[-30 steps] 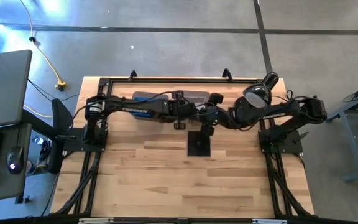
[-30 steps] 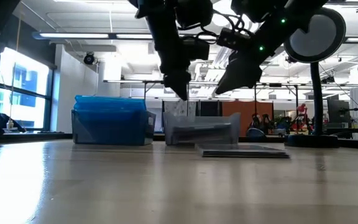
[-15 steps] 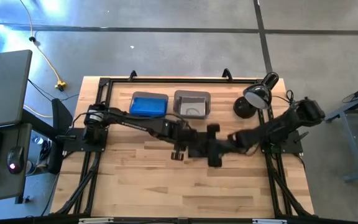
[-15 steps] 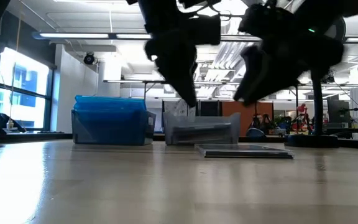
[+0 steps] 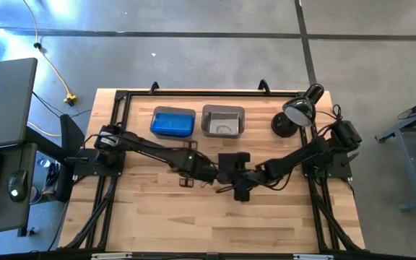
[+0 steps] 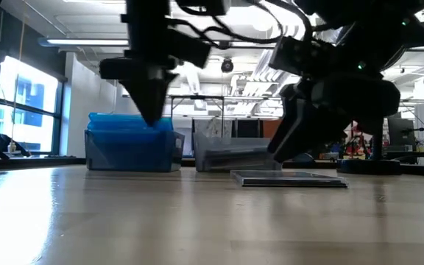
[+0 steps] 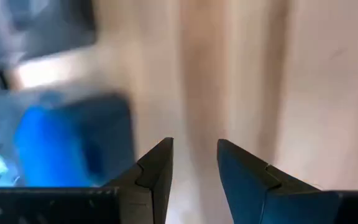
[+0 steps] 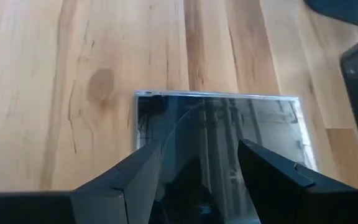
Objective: Pick & place jewel cases by type
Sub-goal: Put the black CD case into the right black bin
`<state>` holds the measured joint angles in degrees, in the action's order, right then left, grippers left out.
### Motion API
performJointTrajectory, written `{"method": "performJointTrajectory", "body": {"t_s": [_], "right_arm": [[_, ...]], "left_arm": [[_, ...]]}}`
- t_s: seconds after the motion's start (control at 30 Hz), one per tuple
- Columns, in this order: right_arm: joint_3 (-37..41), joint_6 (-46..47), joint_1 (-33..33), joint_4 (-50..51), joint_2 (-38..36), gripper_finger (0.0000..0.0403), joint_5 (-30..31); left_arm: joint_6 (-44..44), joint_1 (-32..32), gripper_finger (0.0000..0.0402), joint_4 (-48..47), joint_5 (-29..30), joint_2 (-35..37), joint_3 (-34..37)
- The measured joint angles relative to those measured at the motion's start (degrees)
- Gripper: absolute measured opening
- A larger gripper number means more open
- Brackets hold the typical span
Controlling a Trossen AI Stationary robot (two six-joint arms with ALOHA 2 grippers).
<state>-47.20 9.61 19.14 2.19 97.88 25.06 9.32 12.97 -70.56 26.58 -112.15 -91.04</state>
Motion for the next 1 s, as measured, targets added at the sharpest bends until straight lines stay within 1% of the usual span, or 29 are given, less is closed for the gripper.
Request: {"method": "performJointTrajectory", "body": {"t_s": [0.07,0.13,0.23,0.27,0.33,0.37,0.43,0.47,0.53,0.57,0.63,0.67,0.7,0.73,0.8,0.83,0.93,1.0], "right_arm": [[0.0,0.0,-0.53,-0.02,-0.2,0.0213,-0.56],[0.02,0.14,-0.81,1.54,-1.1,0.0213,-1.0],[0.0,-0.03,-0.88,3.25,-3.7,0.0213,-0.21],[0.02,0.07,-0.88,4.27,-4.99,0.0213,0.21],[0.0,2.33,-0.88,6.0,-7.83,0.0213,0.29],[-0.07,4.61,-0.88,8.09,-9.52,0.0213,-0.11],[-0.07,10.63,-1.13,13.41,-12.53,0.0213,-1.39],[-0.03,15.05,-1.27,15.85,-13.85,0.0213,-2.34],[0.2,25.73,-1.54,21.25,-15.77,0.0213,-4.09],[0.31,31.3,-1.57,23.58,-16.14,0.0213,-4.38],[0.28,41.09,-1.49,26.96,-16.36,0.0213,-3.09],[0.32,44.03,-1.51,28.57,-16.21,0.0213,-2.87],[0.45,45.86,-1.53,28.99,-15.67,0.0213,-2.87],[0.63,47.12,-1.9,28.44,-15.27,0.0213,-3.02],[1.44,48.52,-3.35,26.61,-13.92,0.0213,-4.9],[1.91,49.19,-4.33,25.57,-13.24,0.0213,-6.58],[4.59,51.47,-7.18,20.51,-11.85,0.0213,-12.13],[6.95,51.75,-8.43,16.66,-11.39,0.0213,-13.99]], "left_arm": [[2.57,0.44,0.0122,-2.88,3.03,1.82,1.38],[4.34,0.55,0.0122,-3.68,5.64,5.3,4.45],[9.3,0.55,0.0122,-1.49,5.68,13.26,11.86],[11.35,0.55,0.0122,1.08,5.52,16.39,14.95],[15.74,0.55,0.0122,8.78,5.28,23.3,22.36],[17.49,0.57,0.0122,14.55,5.29,26.46,26.36],[19.33,0.54,0.0122,30.31,4.89,32.3,34.81],[19.46,0.37,0.0122,38.46,3.85,34.53,39.03],[18.03,-0.74,0.0122,57.31,0.08,36.88,46.49],[16.82,-1.4,0.0122,65.51,-2.92,37.37,49.67],[16.21,-3.36,0.0122,80.04,-9.71,37.23,55.03],[16.25,-4.39,0.0122,87.57,-13.16,36.2,56.81],[16.43,-5.83,0.0122,92.91,-16.68,34.87,58.05],[17.45,-7.32,0.0122,96.3,-20.44,33.43,58.87],[22.46,-9.77,0.0122,99.91,-27.05,29.74,58.8],[25.23,-11.0,0.0122,100.4,-29.28,27.75,58.33],[31.14,-13.01,0.0122,100.65,-32.26,20.77,55.69],[31.87,-13.77,0.0122,99.95,-34.73,16.35,53.83]]}}
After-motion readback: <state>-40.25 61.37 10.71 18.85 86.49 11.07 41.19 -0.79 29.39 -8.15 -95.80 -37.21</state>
